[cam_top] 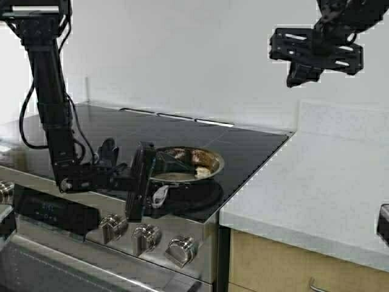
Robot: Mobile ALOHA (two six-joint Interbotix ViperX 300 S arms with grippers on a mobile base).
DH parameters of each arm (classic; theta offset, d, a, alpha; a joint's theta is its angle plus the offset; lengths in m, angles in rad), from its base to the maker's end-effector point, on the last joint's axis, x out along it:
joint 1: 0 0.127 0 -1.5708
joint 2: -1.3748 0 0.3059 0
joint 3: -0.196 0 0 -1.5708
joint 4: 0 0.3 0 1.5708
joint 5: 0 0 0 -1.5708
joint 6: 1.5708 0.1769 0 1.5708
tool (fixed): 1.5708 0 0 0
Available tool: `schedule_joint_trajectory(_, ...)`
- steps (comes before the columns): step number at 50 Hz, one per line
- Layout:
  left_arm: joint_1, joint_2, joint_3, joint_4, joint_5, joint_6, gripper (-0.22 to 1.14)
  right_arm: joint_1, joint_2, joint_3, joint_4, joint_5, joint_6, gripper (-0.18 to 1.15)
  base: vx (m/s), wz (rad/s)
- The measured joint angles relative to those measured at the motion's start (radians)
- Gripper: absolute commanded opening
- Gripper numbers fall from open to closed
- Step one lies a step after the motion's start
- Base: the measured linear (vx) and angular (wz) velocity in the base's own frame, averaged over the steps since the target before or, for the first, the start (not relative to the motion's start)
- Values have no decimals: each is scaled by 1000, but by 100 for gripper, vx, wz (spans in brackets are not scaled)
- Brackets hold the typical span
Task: Add oil to the pan and cook the shrimp and serve it
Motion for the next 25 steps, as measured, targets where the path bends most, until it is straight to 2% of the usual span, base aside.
schedule_joint_trajectory(10, -2, 21, -15, -11, -31, -26, 98, 2, 0, 2, 0, 0, 0, 7, 0, 0)
schedule_joint_trajectory(14, -2, 20, -17, -17, -38, -31, 88, 2, 0, 2, 0, 0, 0, 7, 0, 0)
schedule_joint_trajectory(16, -2, 20, -18, -20, -41, -37, 78, 2, 0, 2, 0, 0, 0, 7, 0, 0)
schedule_joint_trajectory(19, -2, 21, -18, -25, -49, -54, 56, 0, 0, 2, 0, 0, 0, 7, 0, 0)
schedule_joint_trajectory(25, 0, 29, -17, -28, -66, -89, -4, 0, 0, 2, -2, 0, 0, 7, 0, 0)
